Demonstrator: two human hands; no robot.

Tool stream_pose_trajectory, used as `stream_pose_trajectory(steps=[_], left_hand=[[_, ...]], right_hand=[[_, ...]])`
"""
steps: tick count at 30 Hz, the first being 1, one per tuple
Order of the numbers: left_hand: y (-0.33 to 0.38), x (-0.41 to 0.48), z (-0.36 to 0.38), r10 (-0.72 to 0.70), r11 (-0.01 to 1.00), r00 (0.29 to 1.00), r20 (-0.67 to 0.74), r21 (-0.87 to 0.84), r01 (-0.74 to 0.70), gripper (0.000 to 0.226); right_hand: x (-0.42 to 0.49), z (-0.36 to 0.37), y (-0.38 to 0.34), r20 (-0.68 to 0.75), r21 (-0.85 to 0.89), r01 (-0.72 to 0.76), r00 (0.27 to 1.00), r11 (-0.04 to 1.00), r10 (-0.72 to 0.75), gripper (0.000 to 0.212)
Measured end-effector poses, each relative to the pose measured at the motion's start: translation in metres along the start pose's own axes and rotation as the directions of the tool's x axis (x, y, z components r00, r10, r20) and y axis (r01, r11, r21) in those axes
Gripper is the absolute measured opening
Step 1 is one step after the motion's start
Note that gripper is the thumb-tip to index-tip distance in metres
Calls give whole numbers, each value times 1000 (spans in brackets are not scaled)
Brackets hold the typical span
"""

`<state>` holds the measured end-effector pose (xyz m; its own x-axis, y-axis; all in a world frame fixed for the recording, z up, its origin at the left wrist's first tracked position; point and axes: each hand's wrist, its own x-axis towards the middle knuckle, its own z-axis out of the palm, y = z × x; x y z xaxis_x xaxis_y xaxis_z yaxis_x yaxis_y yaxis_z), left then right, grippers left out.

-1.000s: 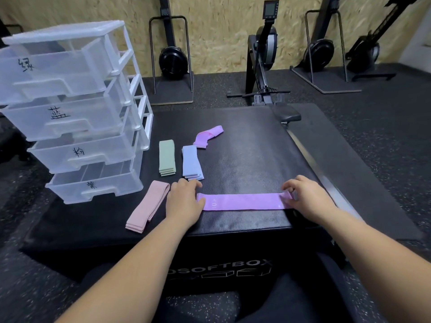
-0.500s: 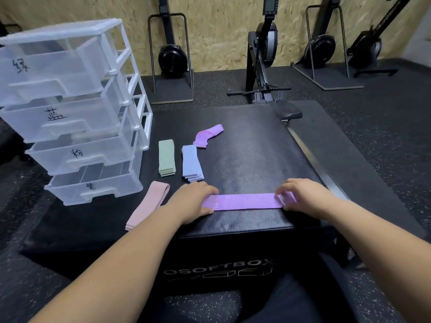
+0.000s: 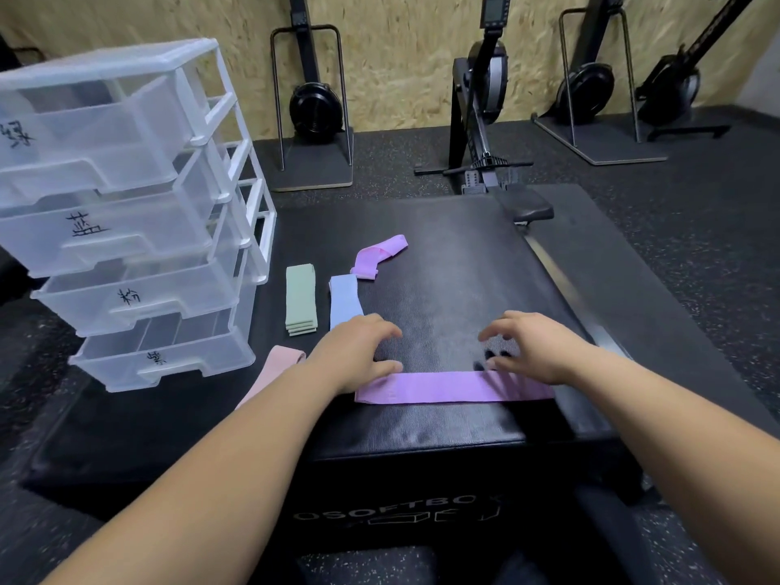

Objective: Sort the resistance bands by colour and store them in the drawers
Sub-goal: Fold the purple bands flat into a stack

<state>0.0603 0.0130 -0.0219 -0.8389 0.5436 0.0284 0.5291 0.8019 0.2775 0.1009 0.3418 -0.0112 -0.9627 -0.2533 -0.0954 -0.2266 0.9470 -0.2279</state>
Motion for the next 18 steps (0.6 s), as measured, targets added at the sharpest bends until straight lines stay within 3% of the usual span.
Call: stream_pose_trajectory(steps=[10,18], left_hand=[[-8,74,-11,-43,999,997,-65,28,45,45],[-40,148,-21,-155,937,983,-94,302,177,34]], right_hand=[[96,-2,-22,30,21,-11,999,1000,11,52],[168,19,-14,10,98,-85,996,992,84,54]])
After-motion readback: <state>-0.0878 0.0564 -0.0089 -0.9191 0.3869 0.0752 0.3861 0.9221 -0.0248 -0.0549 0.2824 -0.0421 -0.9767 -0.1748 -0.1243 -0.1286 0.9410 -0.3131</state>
